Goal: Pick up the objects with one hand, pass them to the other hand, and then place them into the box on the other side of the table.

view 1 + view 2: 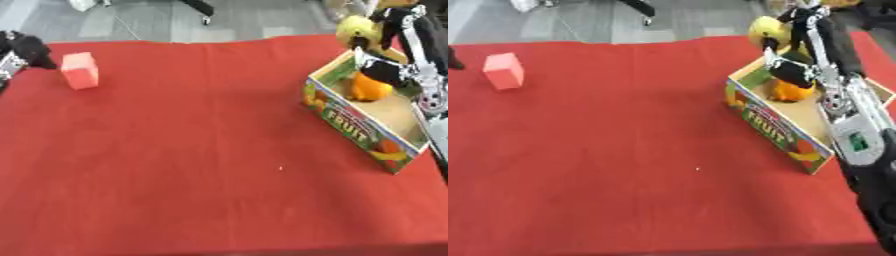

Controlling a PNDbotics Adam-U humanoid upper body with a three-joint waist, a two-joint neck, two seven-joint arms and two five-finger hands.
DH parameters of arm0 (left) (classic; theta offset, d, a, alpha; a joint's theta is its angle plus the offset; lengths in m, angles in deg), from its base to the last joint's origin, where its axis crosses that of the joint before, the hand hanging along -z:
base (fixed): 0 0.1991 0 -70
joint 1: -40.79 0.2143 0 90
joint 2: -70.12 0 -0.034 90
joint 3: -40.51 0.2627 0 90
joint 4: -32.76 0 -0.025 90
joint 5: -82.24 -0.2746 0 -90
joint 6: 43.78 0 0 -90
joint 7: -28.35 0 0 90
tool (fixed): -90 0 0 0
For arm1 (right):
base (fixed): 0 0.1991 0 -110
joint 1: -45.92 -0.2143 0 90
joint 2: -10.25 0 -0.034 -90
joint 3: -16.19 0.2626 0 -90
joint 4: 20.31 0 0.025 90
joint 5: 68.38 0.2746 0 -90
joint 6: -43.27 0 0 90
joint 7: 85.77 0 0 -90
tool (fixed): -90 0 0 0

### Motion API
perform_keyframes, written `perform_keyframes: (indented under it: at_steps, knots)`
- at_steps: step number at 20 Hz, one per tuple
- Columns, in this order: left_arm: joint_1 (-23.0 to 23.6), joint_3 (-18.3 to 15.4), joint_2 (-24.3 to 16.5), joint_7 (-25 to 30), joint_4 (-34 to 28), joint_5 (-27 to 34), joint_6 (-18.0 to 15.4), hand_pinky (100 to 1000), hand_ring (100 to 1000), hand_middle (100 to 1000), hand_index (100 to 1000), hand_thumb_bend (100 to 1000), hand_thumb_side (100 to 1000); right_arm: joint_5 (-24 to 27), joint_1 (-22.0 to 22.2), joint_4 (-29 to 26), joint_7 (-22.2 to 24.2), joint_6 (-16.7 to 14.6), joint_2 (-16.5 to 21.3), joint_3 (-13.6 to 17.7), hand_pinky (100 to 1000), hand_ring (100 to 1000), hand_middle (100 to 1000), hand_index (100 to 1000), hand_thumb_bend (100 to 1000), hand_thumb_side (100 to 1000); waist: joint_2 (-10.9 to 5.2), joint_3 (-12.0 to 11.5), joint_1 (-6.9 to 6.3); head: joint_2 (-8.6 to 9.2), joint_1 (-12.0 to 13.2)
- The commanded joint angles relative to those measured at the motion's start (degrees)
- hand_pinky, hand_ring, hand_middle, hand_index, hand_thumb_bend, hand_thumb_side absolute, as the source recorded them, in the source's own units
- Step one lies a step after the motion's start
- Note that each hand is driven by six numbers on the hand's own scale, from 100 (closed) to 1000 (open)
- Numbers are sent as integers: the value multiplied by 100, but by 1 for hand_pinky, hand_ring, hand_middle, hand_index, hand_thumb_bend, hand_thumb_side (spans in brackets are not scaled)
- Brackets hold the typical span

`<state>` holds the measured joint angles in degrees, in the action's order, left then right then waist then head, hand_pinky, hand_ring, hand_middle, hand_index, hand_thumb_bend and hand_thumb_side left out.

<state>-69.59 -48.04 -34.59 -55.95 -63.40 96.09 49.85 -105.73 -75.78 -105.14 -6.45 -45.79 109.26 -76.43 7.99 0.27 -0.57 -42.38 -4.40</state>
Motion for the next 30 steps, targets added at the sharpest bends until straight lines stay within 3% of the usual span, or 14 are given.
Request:
perform_keyframes:
  at_steps: [1, 2, 4, 5, 8, 11, 17, 21, 26, 30]
  knots:
    - [64, -179, -34, -253, -28, -11, -55, 730, 565, 479, 585, 617, 632, -233, -128, 401, -116, 306, 296, 274, 560, 491, 307, 458, 100, 100, -143, -9, -1, 115, -211]
    - [105, -197, -14, -296, -29, -8, -70, 730, 565, 479, 585, 616, 631, -330, -134, 545, -106, 404, 326, 294, 584, 528, 378, 567, 102, 152, -141, -14, 1, 123, -259]
    - [171, -226, 24, -352, -28, -3, -88, 730, 565, 479, 584, 616, 631, -528, -148, 853, 28, 558, 368, 311, 622, 599, 477, 709, 301, 352, -140, -28, 3, 132, -334]
    - [196, -237, 39, -369, -25, -2, -92, 730, 565, 479, 584, 615, 631, -630, -149, 1015, 119, 598, 376, 318, 628, 611, 494, 732, 333, 388, -139, -34, 4, 138, -361]
    - [258, -276, 70, -413, -10, 2, -104, 729, 565, 478, 584, 616, 629, -930, -178, 1413, 411, 574, 378, 461, 651, 664, 586, 841, 565, 563, -141, -39, 4, 156, -393]
    - [301, -308, 79, -452, 17, 8, -112, 729, 565, 478, 584, 617, 629, -1160, -165, 1467, 669, 534, 348, 670, 654, 678, 612, 856, 623, 599, -142, -33, 6, 159, -400]
    - [300, -377, 45, -526, 102, -51, -107, 729, 566, 478, 583, 614, 627, -934, -48, 959, 474, 551, 290, 1017, 643, 668, 579, 832, 580, 557, -140, -17, 5, 163, -275]
    - [196, -473, -74, -666, 347, -273, -30, 727, 566, 478, 579, 609, 615, -607, 96, 371, 99, 557, 182, 1166, 631, 652, 542, 781, 470, 484, -146, 4, -2, 148, -17]
    - [-81, -570, -346, -980, 1101, -912, 137, 727, 579, 487, 584, 606, 576, 355, 465, -742, -420, 635, 29, 1103, 627, 638, 515, 754, 359, 400, -147, 43, -15, 123, 415]
    - [-439, -544, -617, -1196, 1896, -1648, 314, 733, 604, 510, 604, 619, 538, 1105, 690, -1407, -403, 333, -56, 1007, 635, 640, 513, 742, 257, 346, -151, 88, -27, 109, 807]
